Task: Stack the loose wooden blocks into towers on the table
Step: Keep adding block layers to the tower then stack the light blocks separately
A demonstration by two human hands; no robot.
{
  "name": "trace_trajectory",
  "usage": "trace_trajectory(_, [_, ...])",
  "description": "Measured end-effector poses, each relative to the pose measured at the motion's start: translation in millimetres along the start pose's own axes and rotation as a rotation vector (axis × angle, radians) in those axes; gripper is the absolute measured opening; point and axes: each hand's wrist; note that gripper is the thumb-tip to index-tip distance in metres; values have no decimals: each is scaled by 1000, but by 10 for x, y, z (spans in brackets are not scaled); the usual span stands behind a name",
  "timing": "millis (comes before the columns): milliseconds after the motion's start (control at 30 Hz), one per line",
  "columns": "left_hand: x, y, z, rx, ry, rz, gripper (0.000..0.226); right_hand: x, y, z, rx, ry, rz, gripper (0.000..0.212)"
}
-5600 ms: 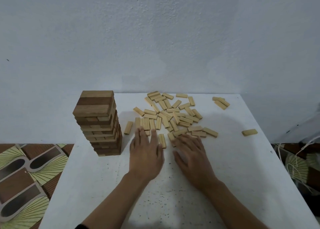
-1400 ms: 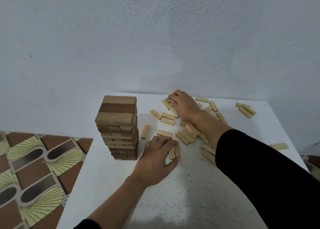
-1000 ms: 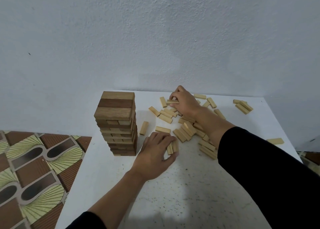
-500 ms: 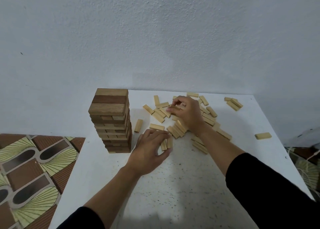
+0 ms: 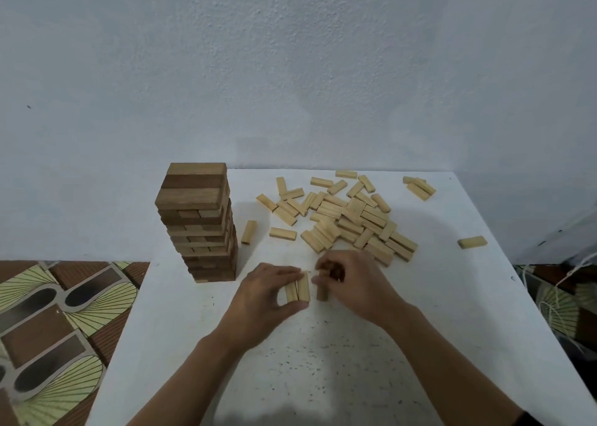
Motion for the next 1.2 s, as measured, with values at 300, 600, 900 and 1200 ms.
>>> trace_trajectory(300, [-257, -121, 84, -50, 38, -6, 56, -318, 116, -263, -12, 16, 80, 33])
trace_trajectory(600, [-405, -115, 197, 7, 110, 54, 81, -438, 61, -149, -17, 262, 114, 82])
trace_trajectory(900, [-372, -170, 188, 0, 133, 62, 70, -246, 128, -26, -25, 303, 174, 60])
trace_trajectory(1200, [-352, -174, 155, -15, 167, 23, 65, -275, 106, -89, -20, 276, 169, 63])
Point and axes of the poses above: each hand's wrist, its own x-axis towards the middle knuckle, its own z-axis out of the back of the hand, y = z × x, and after that the axes turned 12 degrees about -x, right-handed
